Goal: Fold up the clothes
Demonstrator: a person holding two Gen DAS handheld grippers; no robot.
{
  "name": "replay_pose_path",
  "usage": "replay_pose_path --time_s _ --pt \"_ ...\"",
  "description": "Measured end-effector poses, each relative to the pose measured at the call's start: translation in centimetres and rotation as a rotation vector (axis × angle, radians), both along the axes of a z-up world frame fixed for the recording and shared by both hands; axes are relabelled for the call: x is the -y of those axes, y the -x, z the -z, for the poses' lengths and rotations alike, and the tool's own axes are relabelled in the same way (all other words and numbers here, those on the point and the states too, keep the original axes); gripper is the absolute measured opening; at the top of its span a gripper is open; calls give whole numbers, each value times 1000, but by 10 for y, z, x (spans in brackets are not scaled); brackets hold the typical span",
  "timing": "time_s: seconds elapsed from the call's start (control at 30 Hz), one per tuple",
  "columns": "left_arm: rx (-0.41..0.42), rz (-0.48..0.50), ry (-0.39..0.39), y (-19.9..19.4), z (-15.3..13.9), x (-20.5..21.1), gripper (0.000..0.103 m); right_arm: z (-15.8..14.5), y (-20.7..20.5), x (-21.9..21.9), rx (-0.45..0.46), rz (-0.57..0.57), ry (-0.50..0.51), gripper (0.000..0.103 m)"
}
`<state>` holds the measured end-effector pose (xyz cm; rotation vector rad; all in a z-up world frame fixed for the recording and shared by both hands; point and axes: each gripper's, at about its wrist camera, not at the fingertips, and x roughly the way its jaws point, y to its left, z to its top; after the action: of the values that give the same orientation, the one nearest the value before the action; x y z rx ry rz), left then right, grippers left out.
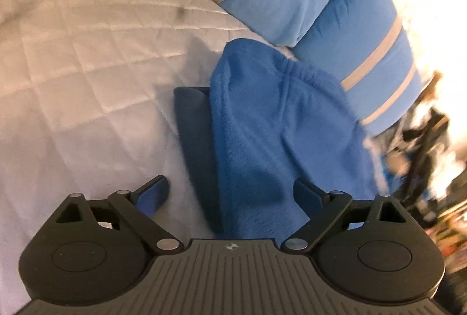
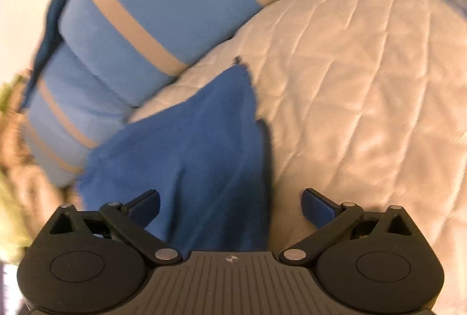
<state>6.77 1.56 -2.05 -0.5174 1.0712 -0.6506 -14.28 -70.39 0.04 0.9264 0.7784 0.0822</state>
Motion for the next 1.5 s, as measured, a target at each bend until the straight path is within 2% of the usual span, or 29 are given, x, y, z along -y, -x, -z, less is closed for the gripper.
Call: replay_pose_path --time_s 0.07,0.1,0.17,0.2,0.23,0.27,0.3,0.33,0.4,0.47,0.53,0.63,0.73,0.8,0.83,0.87,0.9,0.93,0.97,1.07,1.1,1.13,1.3,1.5 --pt "-62 19 116 -6 10 4 94 9 -4 -4 -2 -64 -153 101" --pt "-60 30 118 -10 11 10 94 11 -7 -11 -17 -101 -173 101" --pt "-53 54 101 -13 11 25 94 7 -13 -39 -40 -198 -47 100" --pt "-63 48 99 -14 12 29 93 6 -15 -49 -43 -210 -22 100" --pt "-89 30 99 -15 14 30 81 7 -17 -56 -47 -195 -23 91" --pt "-116 12 100 -16 15 32 50 8 -19 -61 -61 -163 -28 79" --pt "-143 -9 103 -16 17 34 45 10 -20 -62 -86 -113 -37 52" --pt "-159 -35 112 -13 17 35 41 11 -20 -64 -96 -75 -42 48" --pt "-116 -52 71 -3 6 42 34 -9 -25 -78 -47 -69 -15 40" --pt "-38 -47 -17 6 -18 47 24 -36 -32 -96 18 -80 24 36" --pt "46 -35 -113 10 -45 48 22 -64 -39 -114 82 -92 63 33" --pt "168 -35 -182 14 -94 40 21 -104 -49 -141 179 -109 121 32" --pt "259 -105 -238 8 -150 13 20 -145 -61 -170 280 -133 179 32" --pt "333 -171 -294 5 -190 -10 21 -169 -82 -200 384 -168 214 34" --pt "387 -220 -347 2 -210 -19 25 -177 -96 -213 431 -167 228 42" --pt "447 -275 -403 -1 -228 -27 34 -183 -109 -225 450 -148 277 51" --pt "524 -353 -476 -5 -238 -30 40 -186 -122 -237 441 -112 360 86" --pt "587 -431 -565 -11 -238 -27 60 -189 -134 -250 431 -77 443 100" --pt "641 -501 -658 -18 -237 -24 83 -190 -141 -259 414 -64 507 103" --pt "702 -597 -948 -30 -218 -12 85 -189 -144 -279 340 -98 646 103" --pt "710 -616 -976 -30 -214 -11 85 -188 -142 -283 330 -109 686 103" --pt "715 -629 -995 -29 -210 -10 86 -188 -135 -285 336 -119 719 103" --pt "708 -594 -956 -4 -200 -15 86 -186 -105 -293 355 -164 882 103" --pt "684 -543 -856 28 -208 -5 86 -200 -67 -286 314 -131 957 103"
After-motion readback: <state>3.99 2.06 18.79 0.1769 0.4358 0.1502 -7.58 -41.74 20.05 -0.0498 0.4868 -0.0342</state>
